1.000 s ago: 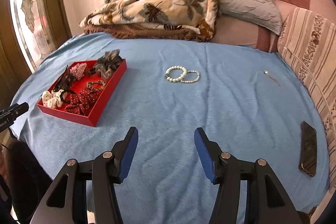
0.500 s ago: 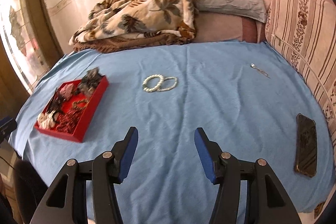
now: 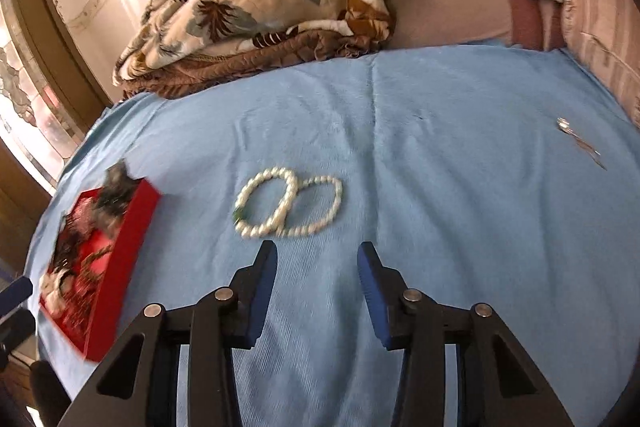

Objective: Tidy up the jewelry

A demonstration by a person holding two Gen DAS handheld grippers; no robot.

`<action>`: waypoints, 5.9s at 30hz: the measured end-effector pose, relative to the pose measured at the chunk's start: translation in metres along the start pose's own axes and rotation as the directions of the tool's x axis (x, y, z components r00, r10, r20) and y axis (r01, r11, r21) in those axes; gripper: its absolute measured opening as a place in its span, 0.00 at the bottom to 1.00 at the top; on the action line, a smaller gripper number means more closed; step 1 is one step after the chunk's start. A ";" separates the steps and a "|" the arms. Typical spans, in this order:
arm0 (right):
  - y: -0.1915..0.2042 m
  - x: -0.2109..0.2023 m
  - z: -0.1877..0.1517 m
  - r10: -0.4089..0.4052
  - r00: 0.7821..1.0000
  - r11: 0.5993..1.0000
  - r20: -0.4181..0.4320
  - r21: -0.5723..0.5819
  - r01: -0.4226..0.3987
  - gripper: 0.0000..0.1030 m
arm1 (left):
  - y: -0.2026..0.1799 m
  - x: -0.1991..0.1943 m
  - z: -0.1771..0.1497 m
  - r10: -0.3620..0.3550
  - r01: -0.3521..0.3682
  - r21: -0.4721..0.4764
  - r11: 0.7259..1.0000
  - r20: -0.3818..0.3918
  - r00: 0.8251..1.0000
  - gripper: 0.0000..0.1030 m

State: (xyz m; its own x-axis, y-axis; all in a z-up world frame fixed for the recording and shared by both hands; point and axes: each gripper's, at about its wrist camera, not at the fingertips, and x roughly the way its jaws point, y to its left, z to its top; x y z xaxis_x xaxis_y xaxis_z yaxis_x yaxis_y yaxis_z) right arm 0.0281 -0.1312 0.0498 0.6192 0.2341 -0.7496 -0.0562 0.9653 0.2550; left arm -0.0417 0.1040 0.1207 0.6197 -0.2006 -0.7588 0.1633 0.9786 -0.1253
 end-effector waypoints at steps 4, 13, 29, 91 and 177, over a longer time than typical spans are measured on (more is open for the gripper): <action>-0.004 0.034 0.010 -0.011 0.999 1.000 -0.033 -0.017 0.010 0.44 | -0.002 0.054 0.024 -0.020 0.017 -0.039 0.999 -0.054 0.998 0.68; -0.012 0.061 0.025 -0.223 0.973 0.966 -0.065 -0.144 0.212 0.25 | -0.030 0.150 0.048 -0.063 0.061 -0.018 0.998 -0.164 0.985 0.44; -0.029 0.058 0.024 -0.189 0.980 0.980 -0.063 -0.078 0.184 0.25 | -0.041 0.178 0.067 -0.147 0.141 -0.054 0.989 -0.133 0.980 0.34; 0.088 -0.079 -0.147 -0.086 0.996 0.989 0.035 -0.117 0.090 0.07 | 0.059 -0.106 -0.070 0.070 -0.059 -0.071 0.996 0.165 0.984 0.11; 0.090 -0.083 -0.153 -0.106 0.994 0.984 0.026 -0.140 0.109 0.07 | 0.017 -0.063 -0.104 0.096 -0.096 -0.005 0.995 0.007 0.995 0.11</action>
State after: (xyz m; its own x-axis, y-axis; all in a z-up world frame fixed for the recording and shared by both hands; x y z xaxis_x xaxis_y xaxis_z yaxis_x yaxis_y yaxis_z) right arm -0.1480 -0.0456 0.0411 0.6420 0.1270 -0.7561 -0.0977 0.9917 0.0836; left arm -0.1579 0.1383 0.0997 0.6380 -0.1055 -0.7628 0.0993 0.9936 -0.0544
